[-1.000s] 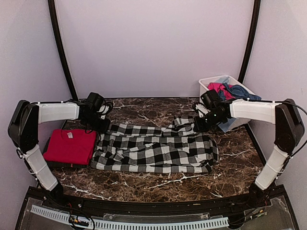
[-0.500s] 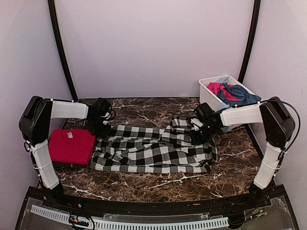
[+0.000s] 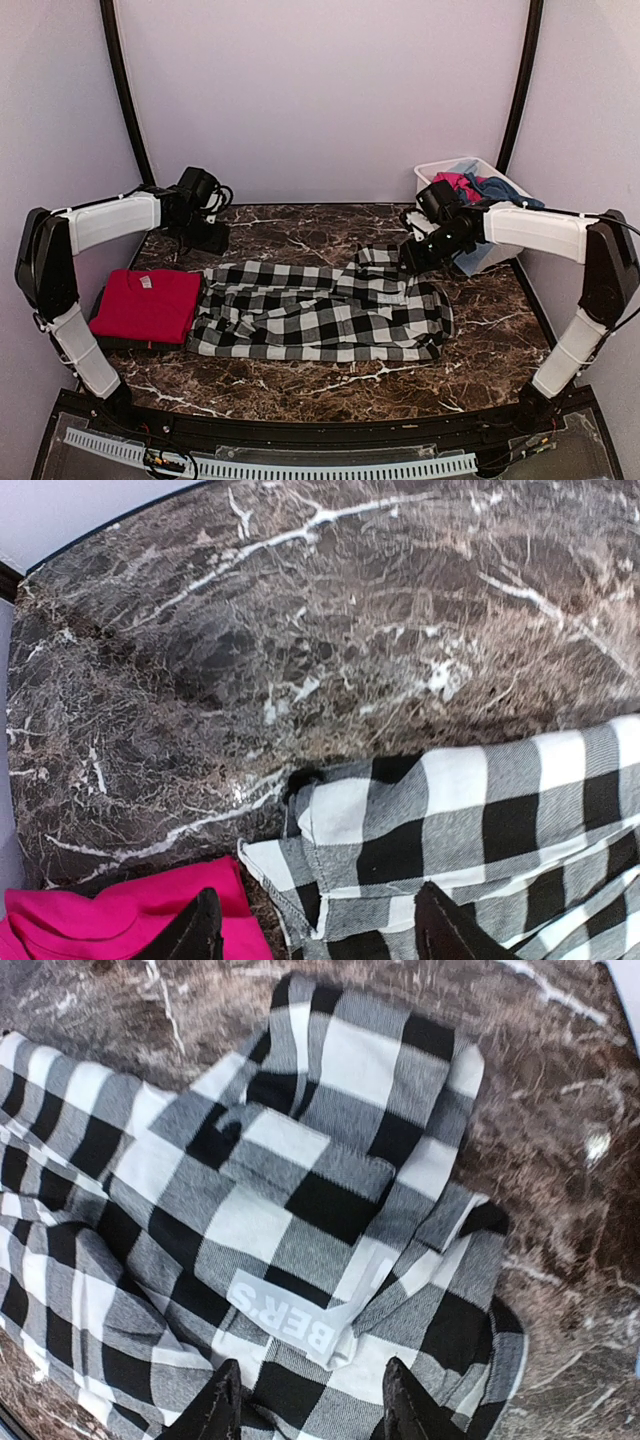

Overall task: Fold and stack the mixed laundry pile
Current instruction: Fold the 1/3-folded shirt at the center of the board, then pick up the rectangle-folded shirt from the center of the board.

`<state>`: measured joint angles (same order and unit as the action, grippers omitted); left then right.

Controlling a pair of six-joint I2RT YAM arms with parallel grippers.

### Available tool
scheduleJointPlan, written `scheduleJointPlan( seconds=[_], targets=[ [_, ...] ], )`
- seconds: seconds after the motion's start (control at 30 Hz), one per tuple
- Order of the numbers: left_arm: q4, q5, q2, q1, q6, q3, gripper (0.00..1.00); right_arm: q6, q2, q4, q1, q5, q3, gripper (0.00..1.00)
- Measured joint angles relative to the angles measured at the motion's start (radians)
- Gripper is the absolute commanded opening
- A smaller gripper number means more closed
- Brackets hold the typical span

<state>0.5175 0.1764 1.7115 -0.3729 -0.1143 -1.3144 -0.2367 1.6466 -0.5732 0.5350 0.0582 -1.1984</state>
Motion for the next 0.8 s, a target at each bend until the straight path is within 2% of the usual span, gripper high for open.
scheduleJointPlan(
  seconds=[0.13,0.27,0.57,0.8],
  targets=[
    [-0.002,-0.011,-0.03,0.005,0.003,-0.035,0.78,0.061,-0.002,0.005,-0.001,-0.023,-0.064,0.49],
    [-0.006,-0.051,-0.037,0.006,0.004,-0.041,0.87,0.161,0.033,0.023,-0.001,-0.008,-0.09,0.6],
    [-0.007,-0.129,-0.037,0.006,0.004,-0.062,0.89,0.36,0.164,0.05,-0.001,0.069,-0.146,0.63],
    [-0.004,-0.156,-0.031,0.006,0.005,-0.087,0.9,0.427,0.277,0.051,-0.001,0.077,-0.212,0.66]
  ],
)
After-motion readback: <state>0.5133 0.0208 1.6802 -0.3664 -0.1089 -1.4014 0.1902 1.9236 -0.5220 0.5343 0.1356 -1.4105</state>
